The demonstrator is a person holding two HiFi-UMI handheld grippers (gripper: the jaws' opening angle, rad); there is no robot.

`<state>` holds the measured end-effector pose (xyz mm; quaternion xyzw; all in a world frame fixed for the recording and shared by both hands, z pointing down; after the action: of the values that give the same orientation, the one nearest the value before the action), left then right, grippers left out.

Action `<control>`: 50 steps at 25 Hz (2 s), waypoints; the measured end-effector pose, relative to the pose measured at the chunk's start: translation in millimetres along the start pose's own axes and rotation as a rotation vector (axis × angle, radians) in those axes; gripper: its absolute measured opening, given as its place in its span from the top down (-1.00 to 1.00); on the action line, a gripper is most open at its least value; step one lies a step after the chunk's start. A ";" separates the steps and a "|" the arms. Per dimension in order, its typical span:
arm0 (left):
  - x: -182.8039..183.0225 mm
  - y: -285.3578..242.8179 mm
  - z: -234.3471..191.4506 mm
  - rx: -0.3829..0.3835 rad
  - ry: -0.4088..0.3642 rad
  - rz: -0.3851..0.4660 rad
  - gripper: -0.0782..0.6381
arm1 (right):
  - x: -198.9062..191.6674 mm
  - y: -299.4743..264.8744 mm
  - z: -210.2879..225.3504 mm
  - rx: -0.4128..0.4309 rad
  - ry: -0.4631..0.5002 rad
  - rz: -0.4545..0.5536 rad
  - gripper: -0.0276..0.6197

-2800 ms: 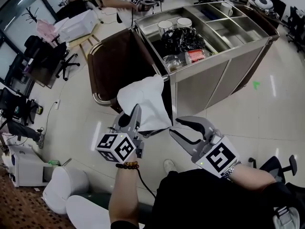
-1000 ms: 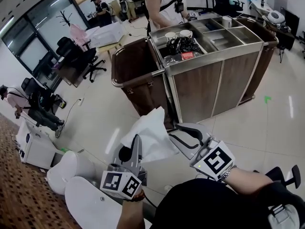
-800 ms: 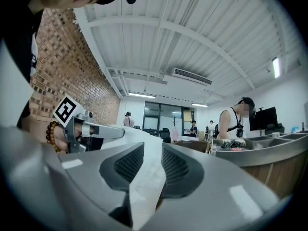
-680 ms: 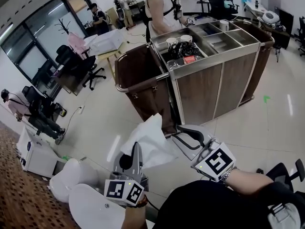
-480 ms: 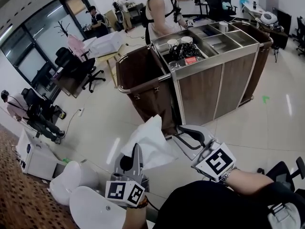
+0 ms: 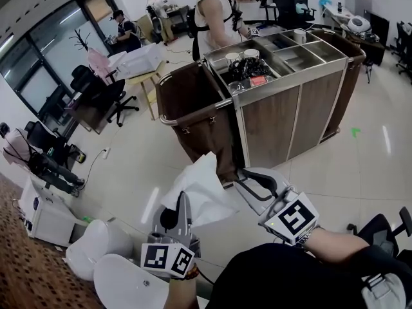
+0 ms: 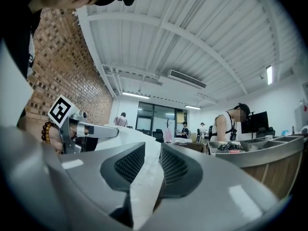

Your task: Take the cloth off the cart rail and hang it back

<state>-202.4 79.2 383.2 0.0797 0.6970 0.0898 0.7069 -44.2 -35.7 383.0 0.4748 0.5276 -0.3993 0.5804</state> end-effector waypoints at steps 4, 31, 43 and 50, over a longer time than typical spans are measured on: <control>1.3 -2.1 -1.9 -0.010 0.000 -0.002 0.73 | 1.3 -2.4 -2.1 -0.002 0.002 -0.002 0.64; 1.5 -13.9 4.3 -0.020 0.005 -0.003 0.73 | 2.6 3.1 7.8 -0.008 -0.005 -0.010 0.64; -0.4 -29.9 11.6 -0.032 0.005 -0.008 0.73 | 0.2 -1.6 19.4 0.040 -0.034 -0.026 0.44; -8.4 -42.0 17.3 -0.038 0.002 -0.021 0.73 | -9.4 -6.6 29.7 0.100 -0.090 -0.047 0.16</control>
<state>-184.5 36.6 381.6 0.0588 0.6965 0.0960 0.7087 -44.8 -66.4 391.3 0.4721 0.4915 -0.4595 0.5696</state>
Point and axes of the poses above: the fingertips, and each gripper's own axes: y backward along the fingers, z to its right, x out of its top, the point moved 6 cm from there along y, backward along the fingers, and after that the axes turned 5 degrees about -x, right-handed, at the moved point
